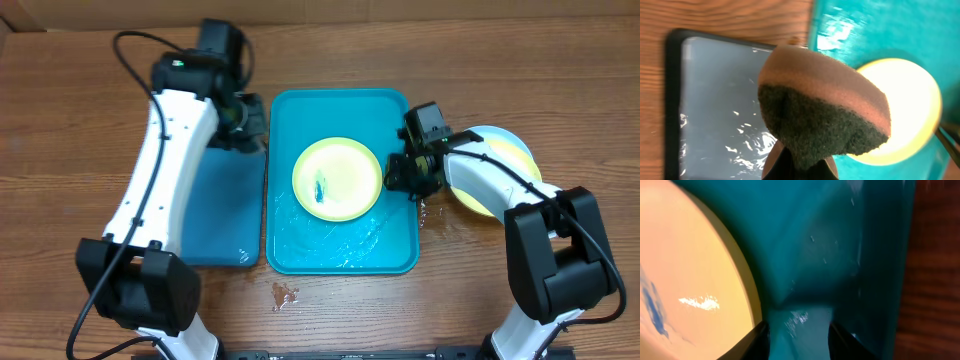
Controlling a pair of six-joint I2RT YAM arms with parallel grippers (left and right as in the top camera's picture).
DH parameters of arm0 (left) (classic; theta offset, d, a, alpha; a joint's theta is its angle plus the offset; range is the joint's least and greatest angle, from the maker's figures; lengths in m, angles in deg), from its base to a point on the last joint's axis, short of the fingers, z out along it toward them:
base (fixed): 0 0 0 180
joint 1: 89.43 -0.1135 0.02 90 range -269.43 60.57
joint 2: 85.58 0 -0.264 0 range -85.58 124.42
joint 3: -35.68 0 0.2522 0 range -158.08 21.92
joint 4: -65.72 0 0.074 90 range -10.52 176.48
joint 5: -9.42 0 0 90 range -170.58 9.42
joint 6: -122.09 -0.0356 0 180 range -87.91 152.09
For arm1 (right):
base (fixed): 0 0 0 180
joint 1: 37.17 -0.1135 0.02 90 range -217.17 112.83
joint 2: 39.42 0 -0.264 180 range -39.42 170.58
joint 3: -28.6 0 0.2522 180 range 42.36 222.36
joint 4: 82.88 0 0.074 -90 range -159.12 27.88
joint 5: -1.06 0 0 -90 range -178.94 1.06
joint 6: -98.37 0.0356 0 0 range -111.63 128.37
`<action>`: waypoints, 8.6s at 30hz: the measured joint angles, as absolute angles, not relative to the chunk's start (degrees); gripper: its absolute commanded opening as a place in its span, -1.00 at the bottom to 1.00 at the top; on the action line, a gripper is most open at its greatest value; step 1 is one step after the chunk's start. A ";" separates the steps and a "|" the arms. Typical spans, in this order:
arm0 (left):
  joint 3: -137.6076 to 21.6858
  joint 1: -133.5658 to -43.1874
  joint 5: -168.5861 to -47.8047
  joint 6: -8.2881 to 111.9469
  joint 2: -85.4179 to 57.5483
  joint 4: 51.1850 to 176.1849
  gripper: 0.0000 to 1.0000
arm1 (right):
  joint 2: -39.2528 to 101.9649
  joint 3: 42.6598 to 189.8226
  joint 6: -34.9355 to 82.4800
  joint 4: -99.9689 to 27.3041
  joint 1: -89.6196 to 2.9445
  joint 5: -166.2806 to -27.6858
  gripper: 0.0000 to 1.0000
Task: Clean dirty plates on tray and stack at the side
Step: 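Scrub the held yellow plate with the sponge using the left gripper, then return the sponge to the black tray with the left gripper, then lift the yellow plate off the teal tray with the right gripper, then carry the yellow plate right and stack it on the plate pile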
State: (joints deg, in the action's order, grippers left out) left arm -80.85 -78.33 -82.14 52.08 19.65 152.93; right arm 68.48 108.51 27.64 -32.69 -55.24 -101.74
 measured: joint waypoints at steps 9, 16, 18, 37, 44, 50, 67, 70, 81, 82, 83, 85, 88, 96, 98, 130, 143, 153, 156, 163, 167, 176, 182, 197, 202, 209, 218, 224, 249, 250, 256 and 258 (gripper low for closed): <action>-80.82 -68.80 -83.08 58.09 22.97 148.49 -0.91 | 70.58 110.11 26.79 -31.95 -55.26 -102.06 -0.43; -80.82 -66.03 -85.92 62.83 32.17 147.92 -0.92 | 70.71 115.22 23.99 -21.37 -55.15 -101.30 -0.31; -80.82 -66.05 -87.85 63.62 34.80 147.07 -0.91 | 70.73 118.70 22.66 -19.05 -55.15 -101.08 -0.30; -80.82 -65.00 -85.01 64.60 44.57 154.48 -0.91 | 77.62 119.97 21.06 -25.59 -57.03 -104.73 -0.92; -80.82 -64.96 -79.17 64.60 44.57 151.86 -0.92 | 77.86 120.03 22.29 -24.98 -57.05 -106.72 -0.92; -80.87 -63.93 -93.53 64.47 44.89 141.10 -0.91 | 77.88 120.12 22.70 -24.34 -57.03 -106.63 -0.92; -81.94 -61.11 -87.23 64.76 47.19 157.58 -0.91 | 77.88 120.12 22.68 -23.21 -56.72 -106.79 -0.92; -81.96 -63.21 -79.85 65.46 47.19 158.76 -0.91 | 77.88 120.12 22.70 -23.23 -56.72 -106.96 -0.92; -82.38 -64.59 -74.60 65.54 47.19 155.40 -0.91 | 78.25 120.12 23.34 -24.06 -58.15 -108.86 -0.92; -82.38 -65.07 -76.68 65.02 47.14 154.28 -0.92 | 78.25 120.12 23.36 -24.02 -58.04 -108.60 -0.92; -82.35 -65.31 -78.78 64.69 46.99 153.10 -0.91 | 78.25 120.12 23.36 -23.91 -57.82 -108.36 -0.92; -82.20 -66.53 -85.49 64.06 46.51 148.23 -0.92 | 78.23 120.12 23.38 -23.73 -57.32 -108.03 -0.92; -81.70 -66.25 -95.30 63.38 46.31 139.60 -0.91 | 78.23 120.14 23.42 -23.67 -56.62 -107.73 -0.92; -79.16 -62.25 -103.37 62.55 46.14 137.17 -0.92 | 78.21 120.21 23.36 -23.27 -56.38 -107.20 -0.92; -79.05 -62.12 -104.24 61.92 46.14 138.77 -0.92 | 78.21 120.23 23.36 -23.27 -56.38 -107.16 -0.92; -75.29 -77.57 -68.24 66.64 18.53 162.04 -0.91 | 78.18 120.25 23.36 -23.80 -57.21 -108.23 -0.92; -54.42 -84.61 -71.91 62.48 19.76 146.26 -0.58 | 78.21 122.09 24.06 -16.87 -57.18 -106.31 -0.92; -65.24 -90.38 -80.17 58.35 15.52 154.39 0.31 | 74.99 133.58 23.47 -8.28 -63.54 -93.82 -0.92; -71.80 -92.58 -80.98 57.81 10.64 157.61 0.50 | 72.79 138.37 23.34 -9.04 -68.75 -89.13 -0.92; -84.41 -95.32 -81.46 57.39 -2.69 160.71 0.99 | 70.93 141.06 23.20 -19.16 -83.48 -77.00 -0.92; -87.27 -95.32 -81.36 57.39 -9.84 160.73 1.00 | 70.95 141.04 22.88 -24.17 -90.06 -68.91 -0.92; -87.53 -95.32 -76.74 57.48 -19.50 160.32 1.00 | 70.95 141.04 14.48 -28.47 -99.21 -51.40 -0.92; -87.53 -95.32 -73.46 57.59 -21.84 159.07 1.00 | 70.93 141.04 11.75 -30.94 -104.15 -41.02 -0.92; -87.53 -95.32 -72.18 57.61 -21.81 157.87 0.99 | 68.06 141.04 5.30 -34.70 -107.78 -29.35 -0.92; -87.53 -95.32 -72.18 58.00 -21.84 157.85 0.99 | 67.43 141.04 4.76 -34.79 -108.09 -28.43 -0.92; -87.53 -95.32 -72.18 58.73 -21.84 157.67 1.00 | 67.34 141.04 4.08 -34.81 -108.09 -28.06 -0.92; -87.53 -95.32 -72.22 58.94 -21.84 157.43 0.99 | 67.34 141.04 3.60 -35.08 -108.09 -28.06 -0.92; -87.53 -95.32 -72.22 58.94 -21.84 157.43 0.99 | 67.34 141.04 3.88 -35.05 -108.05 -28.98 -0.92; -87.53 -95.32 -73.51 58.92 -19.98 161.43 0.99 | 67.04 142.24 39.38 -10.49 -37.75 -122.30 -0.92; -87.53 -95.32 -73.51 58.92 -19.65 161.80 0.99 | 67.04 142.20 39.38 -6.68 -34.85 -119.62 -0.92; -87.53 -95.32 -73.53 58.92 -17.97 162.81 1.00 | 66.69 137.76 39.18 8.64 -21.97 -100.43 -0.92; -87.53 -95.32 -73.71 58.92 -17.55 163.25 1.00 | 66.60 134.79 38.72 10.26 -19.59 -97.26 -0.92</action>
State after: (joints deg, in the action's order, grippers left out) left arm -87.53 -95.32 -73.71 58.92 -17.55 163.25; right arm 66.60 134.79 38.72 10.26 -19.59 -97.26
